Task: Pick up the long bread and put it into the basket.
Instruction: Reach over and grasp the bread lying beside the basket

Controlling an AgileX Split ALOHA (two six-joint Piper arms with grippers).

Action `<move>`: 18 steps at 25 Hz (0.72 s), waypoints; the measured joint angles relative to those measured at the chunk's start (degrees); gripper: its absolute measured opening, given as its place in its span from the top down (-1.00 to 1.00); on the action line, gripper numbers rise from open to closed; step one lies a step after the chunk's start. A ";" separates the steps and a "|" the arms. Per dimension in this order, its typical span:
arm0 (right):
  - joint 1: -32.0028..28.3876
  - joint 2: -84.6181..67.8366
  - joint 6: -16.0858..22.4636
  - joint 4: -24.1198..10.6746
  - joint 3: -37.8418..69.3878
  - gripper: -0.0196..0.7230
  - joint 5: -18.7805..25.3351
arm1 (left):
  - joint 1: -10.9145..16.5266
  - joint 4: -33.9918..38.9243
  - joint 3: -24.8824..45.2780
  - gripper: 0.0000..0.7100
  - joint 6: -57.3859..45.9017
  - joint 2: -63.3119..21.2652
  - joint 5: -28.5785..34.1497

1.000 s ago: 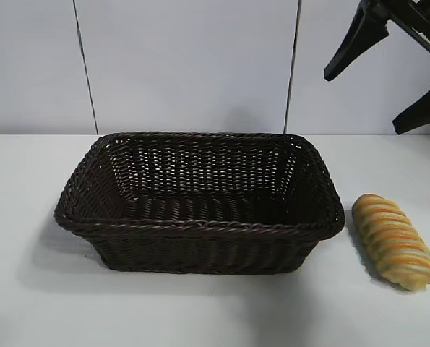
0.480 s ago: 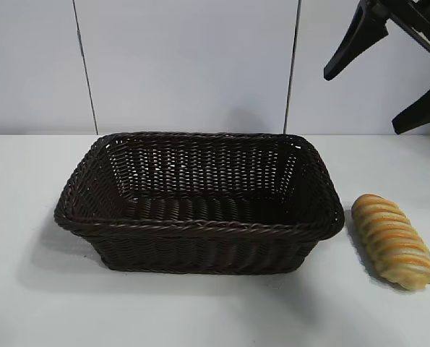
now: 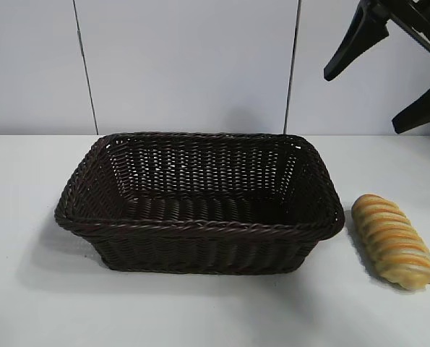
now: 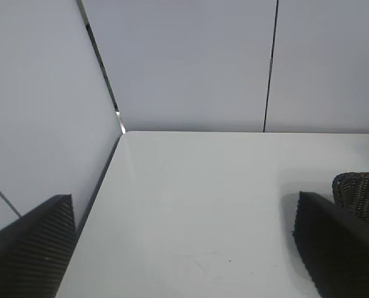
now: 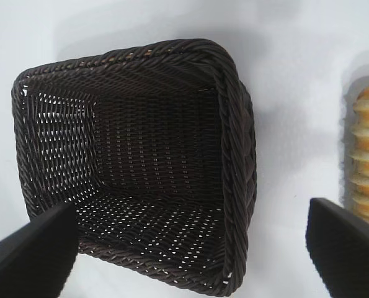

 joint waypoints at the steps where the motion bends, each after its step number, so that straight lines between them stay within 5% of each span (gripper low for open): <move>1: 0.00 0.00 -0.05 0.00 0.00 -0.92 0.01 | 0.00 -0.65 2.34 -0.93 -0.05 -1.20 -0.05; 9: 0.00 0.00 -0.05 0.00 0.00 -0.92 -0.11 | 0.00 -6.62 17.86 -0.93 -0.24 -3.02 -0.82; 18: 0.00 0.00 -0.05 -0.20 0.00 -0.92 -0.11 | 0.00 -7.17 19.08 -0.93 -0.77 -3.02 -1.04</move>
